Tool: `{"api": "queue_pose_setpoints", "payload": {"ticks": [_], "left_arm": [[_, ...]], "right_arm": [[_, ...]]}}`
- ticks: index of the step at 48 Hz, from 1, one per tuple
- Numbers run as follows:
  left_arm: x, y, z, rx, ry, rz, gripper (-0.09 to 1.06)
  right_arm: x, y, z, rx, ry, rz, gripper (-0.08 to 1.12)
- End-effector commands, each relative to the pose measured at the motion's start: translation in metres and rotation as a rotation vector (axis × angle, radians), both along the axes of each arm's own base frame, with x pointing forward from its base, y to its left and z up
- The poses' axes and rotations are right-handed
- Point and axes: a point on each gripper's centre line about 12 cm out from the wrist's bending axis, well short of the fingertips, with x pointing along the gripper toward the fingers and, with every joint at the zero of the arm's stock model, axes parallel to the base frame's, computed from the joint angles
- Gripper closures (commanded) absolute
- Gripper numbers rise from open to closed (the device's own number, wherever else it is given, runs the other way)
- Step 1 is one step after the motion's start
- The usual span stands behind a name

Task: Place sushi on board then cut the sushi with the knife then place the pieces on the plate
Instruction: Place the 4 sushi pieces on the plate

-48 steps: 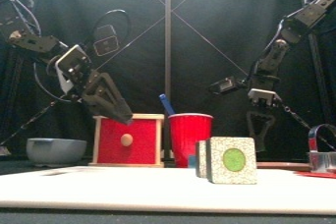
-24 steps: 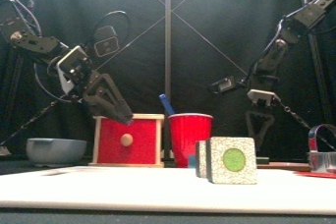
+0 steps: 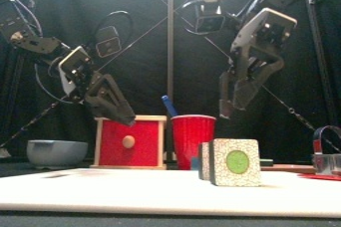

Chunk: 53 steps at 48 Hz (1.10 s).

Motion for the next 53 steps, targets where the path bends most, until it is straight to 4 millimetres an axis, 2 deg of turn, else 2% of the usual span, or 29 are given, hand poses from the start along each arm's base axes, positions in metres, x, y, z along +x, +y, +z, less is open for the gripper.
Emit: {"api": "queue_pose_setpoints", "payload": {"ticks": [1,11,30,36,45,53], "left_arm": [[0.007,0.001,0.008,-0.001,-0.031,0.005,0.25],[0.007,0.001,0.008,-0.001,-0.031,0.005,0.25],[0.006,0.001,0.007,0.001,-0.028,0.003,0.25],[0.006,0.001,0.007,0.001,-0.026,0.003,0.25],[0.005,0.000,0.007,0.001,-0.026,0.000,0.25],[0.005,0.000,0.006,0.001,-0.023,0.000,0.25]], "right_arm": [[0.012,0.014,0.011,0.027,-0.040,0.018,0.08],[0.027,0.031,0.000,0.042,-0.024,0.046,0.08],[0.045,0.040,-0.030,0.044,0.014,0.056,0.11],[0.049,0.041,-0.036,0.047,0.007,0.056,0.17],[0.052,0.040,-0.044,0.060,0.002,0.045,0.34],[0.044,0.037,-0.034,0.070,-0.001,0.033,0.39]]}}
